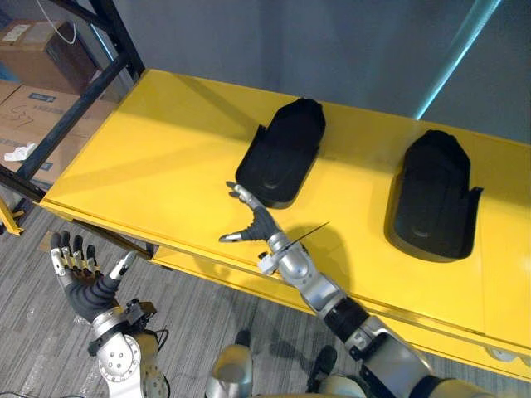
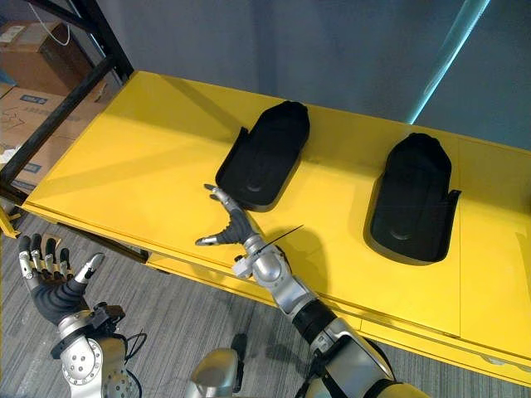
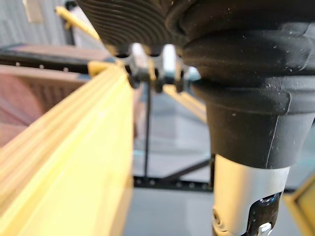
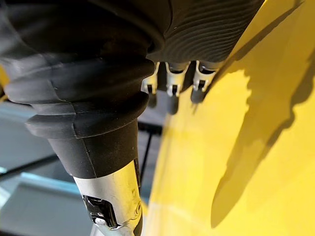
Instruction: Walk over and take plastic housings, then place them on the shelf
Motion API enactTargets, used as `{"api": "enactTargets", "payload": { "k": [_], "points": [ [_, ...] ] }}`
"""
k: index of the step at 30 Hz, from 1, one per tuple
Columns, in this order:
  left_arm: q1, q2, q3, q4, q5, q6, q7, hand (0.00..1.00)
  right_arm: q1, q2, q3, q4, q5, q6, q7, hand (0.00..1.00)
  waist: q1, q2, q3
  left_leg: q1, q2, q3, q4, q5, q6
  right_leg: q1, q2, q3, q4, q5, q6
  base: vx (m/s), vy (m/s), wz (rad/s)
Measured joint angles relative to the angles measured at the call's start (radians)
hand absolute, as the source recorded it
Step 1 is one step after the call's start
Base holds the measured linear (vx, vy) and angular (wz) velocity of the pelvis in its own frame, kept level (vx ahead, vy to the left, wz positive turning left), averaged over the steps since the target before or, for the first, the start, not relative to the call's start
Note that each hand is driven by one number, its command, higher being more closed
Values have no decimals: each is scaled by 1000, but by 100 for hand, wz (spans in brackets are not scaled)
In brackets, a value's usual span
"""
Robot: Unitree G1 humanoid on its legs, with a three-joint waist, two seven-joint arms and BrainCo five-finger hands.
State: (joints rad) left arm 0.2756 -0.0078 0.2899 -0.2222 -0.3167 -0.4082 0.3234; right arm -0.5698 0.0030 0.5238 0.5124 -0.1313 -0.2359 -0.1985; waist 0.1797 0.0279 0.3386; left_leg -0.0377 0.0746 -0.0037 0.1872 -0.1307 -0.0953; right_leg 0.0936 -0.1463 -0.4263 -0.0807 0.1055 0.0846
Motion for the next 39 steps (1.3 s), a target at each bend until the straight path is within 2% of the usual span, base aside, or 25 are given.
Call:
{"api": "enactTargets", "payload": {
  "k": [7, 13, 17, 19, 23, 25, 27, 31, 33, 35, 39],
  "points": [
    [1, 0, 5, 0, -1, 0, -22, 0, -9, -12, -13, 8, 5, -22, 10, 0, 0, 1, 4, 1, -2, -13, -1, -1, -1, 9, -1, -13, 0, -3, 0, 0, 8, 6],
    [1, 0, 5, -3, -22, 0, -33, 0, 8, -16, 50, -54, 91, -55, 131, 0, -1, 1, 4, 3, 2, -9, -2, -4, -3, 8, 3, -10, 0, -5, -2, -1, 1, -1],
    [2, -1, 6, -6, -29, 0, -34, 0, 54, -17, 141, -277, 134, -68, 210, 0, -2, -1, 3, 13, 12, 18, -3, -12, -6, 0, 9, 17, 0, -6, -3, 3, 7, -20],
    [2, -2, 2, -28, -28, 3, -34, 0, 93, -18, 178, -443, 182, -66, 256, 0, -7, -8, -1, 23, 18, 36, -3, -18, -6, -1, 13, 32, 0, -6, -3, 17, 14, -23],
    [3, -1, -4, -76, -27, 14, -32, 0, 155, -32, 125, -656, 204, -65, 285, 0, -29, -42, -20, 36, 20, 54, -8, -20, -7, -1, 14, 48, 0, -5, -3, 11, 15, -12],
    [2, 0, -18, -77, -27, 34, -26, 0, 166, -49, 69, -714, 171, -64, 278, 0, -33, -58, -30, 40, 20, 61, -9, -21, -6, 0, 13, 53, 0, -5, -2, -9, 23, -11],
    [5, -1, -35, -76, -27, 56, -21, 0, 156, -64, 14, -726, 71, -52, 255, 0, -34, -75, -40, 46, 21, 68, -10, -21, -7, 0, 14, 63, 0, -4, -1, -22, 17, -12],
    [26, 0, -35, -74, -26, 78, -21, 0, 103, -130, 3, -699, -112, 2, 271, 0, -34, -85, -64, 54, 20, 75, -14, -21, -7, 1, 14, 70, 0, -4, 0, -19, 10, -7],
    [41, 0, -34, -59, -26, 79, -25, 0, 42, -176, 9, -602, -196, 36, 308, 0, -29, -83, -94, 53, 20, 70, -17, -20, -6, 3, 14, 67, 0, -4, 0, -2, 9, 5],
    [41, 0, -27, -33, -27, 74, -32, 0, -9, -217, 31, -512, -238, 66, 328, 0, -25, -80, -106, 53, 19, 67, -21, -20, -6, 10, 14, 64, 0, -4, 0, -15, 9, 6],
    [39, 2, -19, 20, -27, 50, -67, 0, -43, -303, 106, -377, -236, 96, 327, 0, -5, -87, -116, 52, 17, 60, -31, -16, -7, 11, 13, 50, 0, -4, 0, -16, 10, 7]
  ]
}}
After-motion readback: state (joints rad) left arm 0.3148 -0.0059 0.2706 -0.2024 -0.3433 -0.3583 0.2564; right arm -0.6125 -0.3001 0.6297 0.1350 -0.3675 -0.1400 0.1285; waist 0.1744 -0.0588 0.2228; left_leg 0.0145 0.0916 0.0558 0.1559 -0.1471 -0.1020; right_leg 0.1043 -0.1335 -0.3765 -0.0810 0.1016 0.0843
